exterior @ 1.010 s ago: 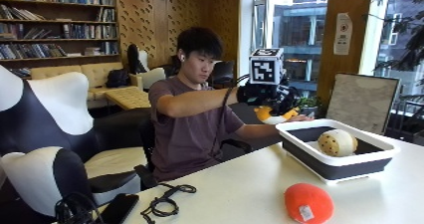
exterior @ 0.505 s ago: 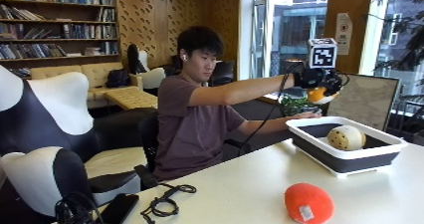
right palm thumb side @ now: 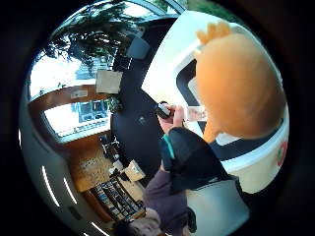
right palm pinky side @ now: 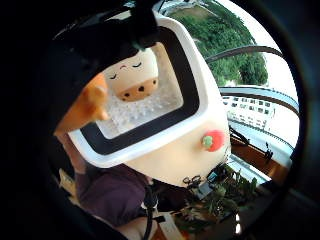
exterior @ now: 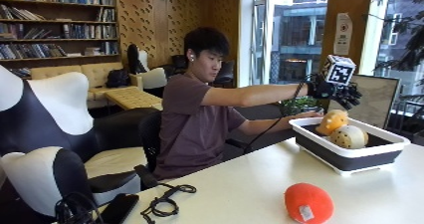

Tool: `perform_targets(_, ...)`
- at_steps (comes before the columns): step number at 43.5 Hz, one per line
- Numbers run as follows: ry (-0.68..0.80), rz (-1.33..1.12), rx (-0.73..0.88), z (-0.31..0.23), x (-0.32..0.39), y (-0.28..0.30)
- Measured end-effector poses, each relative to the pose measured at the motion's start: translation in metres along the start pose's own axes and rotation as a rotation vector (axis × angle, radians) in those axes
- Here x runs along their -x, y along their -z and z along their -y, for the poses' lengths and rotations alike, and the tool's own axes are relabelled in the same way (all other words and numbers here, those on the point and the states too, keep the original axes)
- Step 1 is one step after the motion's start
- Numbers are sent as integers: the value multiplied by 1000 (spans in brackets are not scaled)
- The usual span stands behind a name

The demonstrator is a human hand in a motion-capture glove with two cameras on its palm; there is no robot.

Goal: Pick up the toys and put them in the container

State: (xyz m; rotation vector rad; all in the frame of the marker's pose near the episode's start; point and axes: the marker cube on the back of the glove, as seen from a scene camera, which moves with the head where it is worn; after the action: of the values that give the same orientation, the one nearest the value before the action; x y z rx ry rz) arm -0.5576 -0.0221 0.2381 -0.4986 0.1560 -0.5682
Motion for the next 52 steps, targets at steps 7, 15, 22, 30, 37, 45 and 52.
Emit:
perform_targets(7,45,47,-30,-15,-31,17)
perform_targets(15,-301,-253,-94,-54,-171,47)
perform_targets(22,-264,-55,-95,-90,-268,35)
perform_targets(30,-491,23,-75,-112,-390,-31)
perform_targets(37,-580,68,0,-116,-447,-102)
perform_targets(45,-577,112,-97,-104,-465,-146)
perform_targets(52,-529,162,-205,-98,-448,-111)
